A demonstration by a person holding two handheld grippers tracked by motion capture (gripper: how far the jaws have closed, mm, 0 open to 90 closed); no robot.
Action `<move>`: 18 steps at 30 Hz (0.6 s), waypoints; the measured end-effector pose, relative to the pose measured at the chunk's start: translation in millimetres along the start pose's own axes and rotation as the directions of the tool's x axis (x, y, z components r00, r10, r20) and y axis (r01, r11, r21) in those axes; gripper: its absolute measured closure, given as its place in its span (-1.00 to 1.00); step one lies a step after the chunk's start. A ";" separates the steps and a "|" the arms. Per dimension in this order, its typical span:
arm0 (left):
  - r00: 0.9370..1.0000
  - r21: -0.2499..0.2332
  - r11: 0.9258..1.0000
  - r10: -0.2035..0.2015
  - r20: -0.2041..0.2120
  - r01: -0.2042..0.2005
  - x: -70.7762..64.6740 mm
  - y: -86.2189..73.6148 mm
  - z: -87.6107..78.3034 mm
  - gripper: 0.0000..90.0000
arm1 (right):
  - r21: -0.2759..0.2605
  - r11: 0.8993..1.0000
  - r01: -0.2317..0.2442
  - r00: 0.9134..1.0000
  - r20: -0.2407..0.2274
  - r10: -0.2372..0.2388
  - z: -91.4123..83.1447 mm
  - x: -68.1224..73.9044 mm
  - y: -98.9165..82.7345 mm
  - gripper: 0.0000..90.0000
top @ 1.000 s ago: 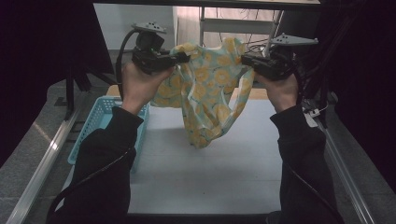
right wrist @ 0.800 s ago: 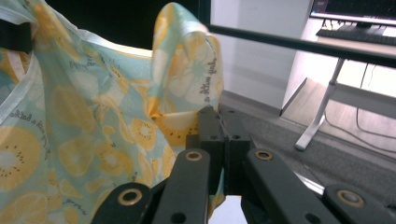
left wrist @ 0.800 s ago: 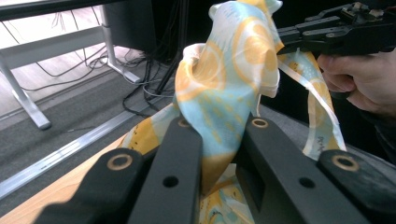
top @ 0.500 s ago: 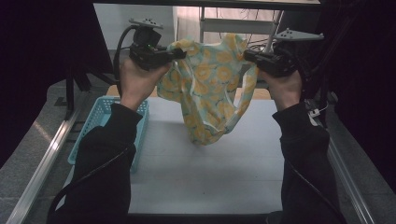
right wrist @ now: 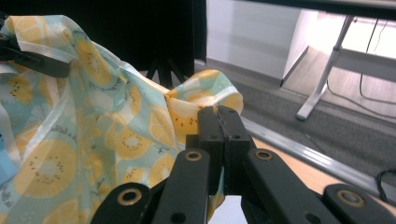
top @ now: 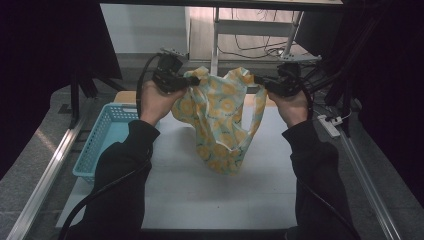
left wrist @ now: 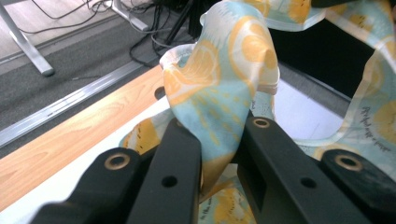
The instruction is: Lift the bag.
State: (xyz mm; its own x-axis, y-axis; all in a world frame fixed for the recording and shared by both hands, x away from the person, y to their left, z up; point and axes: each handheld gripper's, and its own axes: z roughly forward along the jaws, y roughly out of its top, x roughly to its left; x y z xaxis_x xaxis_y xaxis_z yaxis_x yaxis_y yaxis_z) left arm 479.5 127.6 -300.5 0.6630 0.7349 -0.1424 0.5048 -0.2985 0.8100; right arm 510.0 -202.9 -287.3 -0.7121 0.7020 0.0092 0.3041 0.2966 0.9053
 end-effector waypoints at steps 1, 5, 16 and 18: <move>1.000 0.004 1.000 -0.006 0.002 0.006 1.2 -1.9 2.9 0.96 | 0.004 1.000 -0.004 1.000 -0.001 0.004 1.9 -0.6 -2.2 0.99; 1.000 0.004 1.000 -0.009 0.006 0.009 2.5 -4.1 6.8 0.96 | 0.005 1.000 -0.009 1.000 -0.005 0.009 4.1 -1.6 -4.5 0.99; 0.999 -0.036 0.999 0.035 0.004 -0.035 -10.5 16.6 -7.6 0.96 | -0.045 0.999 0.019 1.000 -0.020 -0.020 -8.2 9.6 16.7 0.99; 0.999 -0.040 0.999 0.032 0.006 -0.032 -11.0 16.5 -7.5 0.94 | -0.045 0.999 0.027 0.999 -0.020 -0.028 -9.3 11.2 18.6 0.99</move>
State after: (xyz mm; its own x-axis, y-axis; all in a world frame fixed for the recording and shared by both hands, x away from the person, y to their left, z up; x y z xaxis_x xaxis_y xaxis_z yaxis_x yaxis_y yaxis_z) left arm 476.4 119.2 -281.3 0.6822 0.7214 -0.1194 0.4609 -0.2974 0.8361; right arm 501.8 -195.6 -266.4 -0.7328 0.6805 -0.0076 0.2558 0.2857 0.9235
